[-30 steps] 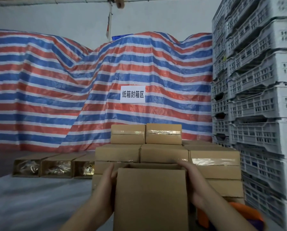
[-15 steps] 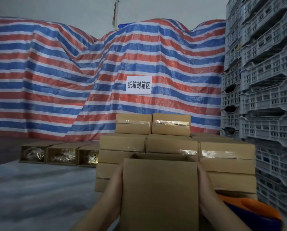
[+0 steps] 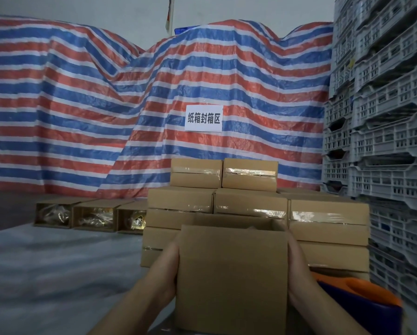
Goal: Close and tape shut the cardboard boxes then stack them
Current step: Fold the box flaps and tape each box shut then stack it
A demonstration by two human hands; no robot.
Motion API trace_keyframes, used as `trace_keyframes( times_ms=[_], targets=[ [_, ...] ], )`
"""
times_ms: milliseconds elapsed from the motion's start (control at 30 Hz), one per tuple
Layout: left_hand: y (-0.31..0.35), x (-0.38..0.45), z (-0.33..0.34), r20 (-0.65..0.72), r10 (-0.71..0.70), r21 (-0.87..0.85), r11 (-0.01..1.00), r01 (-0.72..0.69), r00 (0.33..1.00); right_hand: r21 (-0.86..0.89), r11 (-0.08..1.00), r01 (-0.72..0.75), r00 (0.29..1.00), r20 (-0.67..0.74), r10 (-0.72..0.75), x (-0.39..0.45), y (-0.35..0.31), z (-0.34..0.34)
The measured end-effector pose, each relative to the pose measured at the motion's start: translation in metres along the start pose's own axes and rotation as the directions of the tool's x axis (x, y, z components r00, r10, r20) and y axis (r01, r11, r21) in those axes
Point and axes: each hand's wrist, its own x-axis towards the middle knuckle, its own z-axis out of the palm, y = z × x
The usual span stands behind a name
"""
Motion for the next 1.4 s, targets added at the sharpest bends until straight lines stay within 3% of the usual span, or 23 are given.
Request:
trace_keyframes(
  times_ms=[100,267,433,767,900,1033,1167,1400],
  targets=[
    [0.007,-0.003,0.002,0.014,-0.043,0.069,0.997,0.042,0.999,-0.002,1.000,0.001,1.000,-0.015,-0.001,0.000,-0.001,0.000],
    [0.011,-0.004,0.002,-0.158,0.002,-0.021,1.000,-0.005,0.987,0.007,1.000,0.002,1.000,0.006,-0.002,-0.001,-0.003,0.003],
    [0.009,-0.004,-0.002,-0.101,-0.037,0.105,0.993,0.047,0.994,-0.018,1.000,0.006,1.000,0.007,-0.005,-0.006,-0.006,0.005],
    [0.010,-0.006,-0.003,-0.088,-0.008,0.087,0.996,0.016,0.996,-0.320,0.941,-0.109,0.986,0.087,0.144,-0.003,-0.016,0.002],
    [0.010,-0.006,-0.002,-0.116,-0.003,0.178,0.984,0.024,0.993,-0.311,0.945,-0.097,0.980,0.138,0.146,0.002,-0.016,-0.001],
    [0.017,-0.003,-0.011,0.003,0.003,0.225,0.974,-0.003,1.000,-0.288,0.954,-0.087,0.981,0.142,0.132,0.005,-0.014,-0.004],
    [0.016,-0.001,-0.016,0.018,0.028,0.287,0.957,-0.032,0.999,-0.275,0.958,-0.083,0.982,0.140,0.126,0.009,-0.011,-0.006],
    [0.010,-0.001,-0.006,-0.087,-0.023,0.176,0.984,0.039,0.996,-0.184,0.980,-0.080,0.990,0.100,0.100,0.010,-0.005,-0.006]
  ],
)
